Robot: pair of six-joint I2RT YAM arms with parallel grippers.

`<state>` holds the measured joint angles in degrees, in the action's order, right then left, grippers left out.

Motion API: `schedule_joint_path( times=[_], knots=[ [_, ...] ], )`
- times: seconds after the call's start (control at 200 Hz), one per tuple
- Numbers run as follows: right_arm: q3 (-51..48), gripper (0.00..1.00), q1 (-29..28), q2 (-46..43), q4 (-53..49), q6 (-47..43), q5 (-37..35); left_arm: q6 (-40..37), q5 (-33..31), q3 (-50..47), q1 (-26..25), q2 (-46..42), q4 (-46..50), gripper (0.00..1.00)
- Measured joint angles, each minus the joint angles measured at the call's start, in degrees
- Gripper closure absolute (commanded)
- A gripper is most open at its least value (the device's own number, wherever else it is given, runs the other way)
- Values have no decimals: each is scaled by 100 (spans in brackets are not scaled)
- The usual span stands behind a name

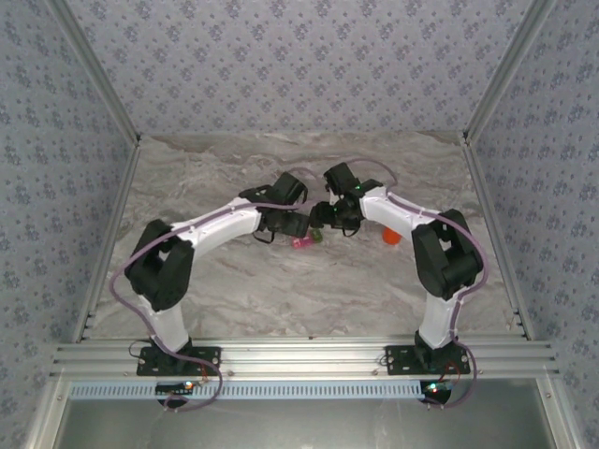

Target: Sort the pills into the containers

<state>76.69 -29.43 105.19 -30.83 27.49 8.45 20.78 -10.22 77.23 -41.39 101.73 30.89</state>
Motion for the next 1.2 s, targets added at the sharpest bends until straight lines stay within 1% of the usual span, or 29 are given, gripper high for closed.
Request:
schedule_joint_path(
  times=[0.105,0.24,0.245,0.265,0.28,0.35,0.42,0.52,0.58,0.645,0.74,0.864,0.919,1.009,1.124,1.199],
  knots=[
    [376,25,203,-282,-122,13,48,-68,-254,109,164,-474,-7,0],
    [767,13,667,-887,-125,11,81,-243,-662,289,459,-1145,-120,0],
    [774,12,680,-907,-125,13,81,-260,-684,289,476,-1187,-131,0],
    [802,2,800,-1045,-120,28,81,-293,-734,289,540,-1290,-160,0],
    [813,0,866,-1130,-114,17,81,-330,-789,289,597,-1384,-168,0],
    [817,0,1285,-1580,-116,13,28,-444,-940,229,887,-1742,-363,0],
    [815,0,1827,-2041,-111,13,-50,-573,-1043,-46,1305,-2162,-723,0],
    [734,0,2590,-2594,-44,-2,-227,-920,-1113,-824,1939,-2776,-1427,0],
    [599,0,2981,-2874,2,-7,-376,-1211,-1172,-1307,2186,-3025,-1821,0],
    [367,0,3383,-3117,59,-4,-575,-1478,-1209,-1781,2409,-3169,-2155,0],
    [-164,0,3858,-3289,323,-2,-949,-1541,-1084,-2350,2850,-3235,-2570,0],
    [-1604,0,4251,-3423,1108,-79,-1705,-1672,-1036,-3202,3539,-3414,-3152,0],
    [-2245,0,4310,-3427,1488,-201,-2020,-1794,-1012,-3560,3696,-3453,-3456,0],
    [-3128,0,4321,-3410,2052,-452,-2402,-1923,-942,-4103,3783,-3462,-3971,0],
    [-3748,0,4251,-3263,2778,-627,-2658,-2015,-861,-4631,3821,-3427,-4540,0],
    [-4081,0,4068,-3119,3394,-754,-2813,-2081,-841,-4850,3838,-3307,-4951,0]
  ],
)
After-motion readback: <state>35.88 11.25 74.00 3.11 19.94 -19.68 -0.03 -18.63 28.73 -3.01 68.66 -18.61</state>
